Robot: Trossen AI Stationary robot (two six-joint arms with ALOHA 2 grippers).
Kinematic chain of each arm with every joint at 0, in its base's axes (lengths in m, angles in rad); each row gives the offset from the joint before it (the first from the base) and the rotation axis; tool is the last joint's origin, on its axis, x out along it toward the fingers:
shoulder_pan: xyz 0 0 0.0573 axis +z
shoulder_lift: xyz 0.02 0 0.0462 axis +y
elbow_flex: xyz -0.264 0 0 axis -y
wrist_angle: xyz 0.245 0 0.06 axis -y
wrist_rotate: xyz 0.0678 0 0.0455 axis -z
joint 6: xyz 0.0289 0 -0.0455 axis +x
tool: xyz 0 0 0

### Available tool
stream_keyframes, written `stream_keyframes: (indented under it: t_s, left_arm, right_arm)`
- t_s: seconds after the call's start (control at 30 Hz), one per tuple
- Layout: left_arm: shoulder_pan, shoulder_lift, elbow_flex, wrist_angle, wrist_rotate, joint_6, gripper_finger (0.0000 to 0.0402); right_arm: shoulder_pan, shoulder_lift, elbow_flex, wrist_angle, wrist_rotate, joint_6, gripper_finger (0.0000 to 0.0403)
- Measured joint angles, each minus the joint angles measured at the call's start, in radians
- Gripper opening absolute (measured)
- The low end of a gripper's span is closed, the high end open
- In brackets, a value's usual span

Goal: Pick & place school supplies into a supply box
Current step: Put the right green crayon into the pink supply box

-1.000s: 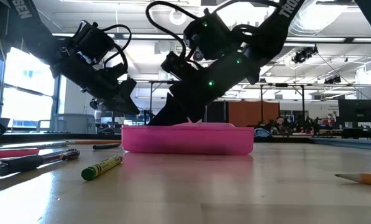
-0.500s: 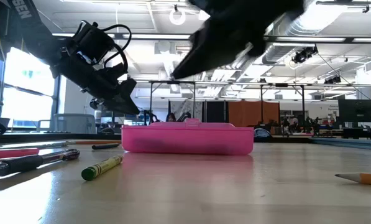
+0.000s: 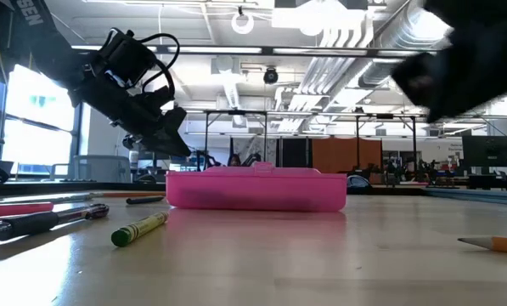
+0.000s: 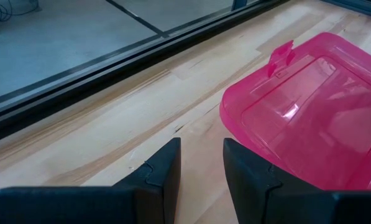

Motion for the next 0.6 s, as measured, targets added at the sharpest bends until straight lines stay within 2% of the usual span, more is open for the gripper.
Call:
stream_keyframes:
  t_s: [0.27, 0.5, 0.6]
  left_arm:
    - [0.0, 0.0, 0.0, 0.0, 0.0, 0.0, 0.015]
    - [0.0, 0.0, 0.0, 0.0, 0.0, 0.0, 0.015]
    - [0.0, 0.0, 0.0, 0.0, 0.0, 0.0, 0.015]
  right_arm:
    - [0.129, -0.121, -0.245, 0.084, -0.093, 0.138, 0.0068]
    - [0.207, -0.135, -0.31, 0.111, -0.095, 0.144, 0.0068]
    - [0.223, -0.135, -0.332, 0.108, -0.045, 0.145, 0.0068]
